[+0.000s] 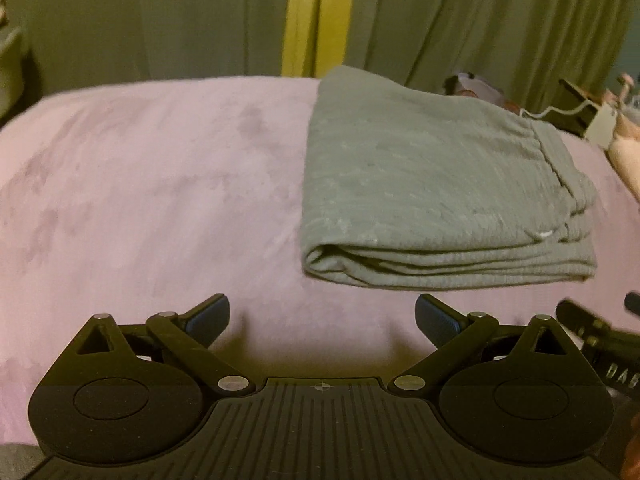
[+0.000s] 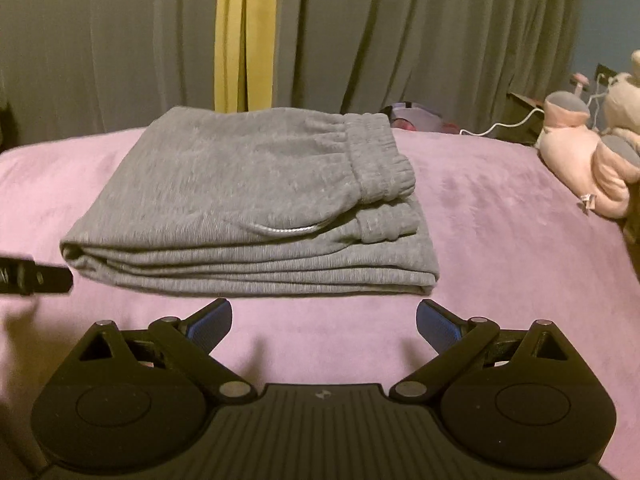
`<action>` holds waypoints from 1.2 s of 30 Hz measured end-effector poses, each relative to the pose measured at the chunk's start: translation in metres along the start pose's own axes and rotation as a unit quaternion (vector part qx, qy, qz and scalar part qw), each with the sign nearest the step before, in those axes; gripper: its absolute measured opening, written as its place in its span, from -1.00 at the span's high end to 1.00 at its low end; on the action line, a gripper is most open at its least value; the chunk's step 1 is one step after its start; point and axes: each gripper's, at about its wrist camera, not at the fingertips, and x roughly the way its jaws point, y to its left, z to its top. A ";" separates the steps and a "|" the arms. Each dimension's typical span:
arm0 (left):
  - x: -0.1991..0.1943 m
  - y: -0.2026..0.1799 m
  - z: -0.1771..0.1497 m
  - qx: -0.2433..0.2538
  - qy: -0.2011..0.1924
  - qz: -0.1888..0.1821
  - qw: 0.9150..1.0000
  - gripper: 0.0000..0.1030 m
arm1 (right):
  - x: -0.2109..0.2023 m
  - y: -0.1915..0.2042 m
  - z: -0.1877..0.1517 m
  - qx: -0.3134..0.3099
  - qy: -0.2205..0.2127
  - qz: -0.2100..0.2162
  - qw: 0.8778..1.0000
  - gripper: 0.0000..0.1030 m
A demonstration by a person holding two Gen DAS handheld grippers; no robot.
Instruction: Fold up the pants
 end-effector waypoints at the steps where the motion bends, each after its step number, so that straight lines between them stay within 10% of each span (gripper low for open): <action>1: 0.000 -0.003 0.000 0.008 -0.003 0.000 1.000 -0.97 | 0.000 0.000 0.000 0.003 -0.003 -0.001 1.000 -0.92; 36: 0.038 -0.019 -0.007 0.014 0.022 -0.018 0.999 -0.98 | 0.026 -0.001 0.003 0.006 0.008 0.002 1.000 -0.92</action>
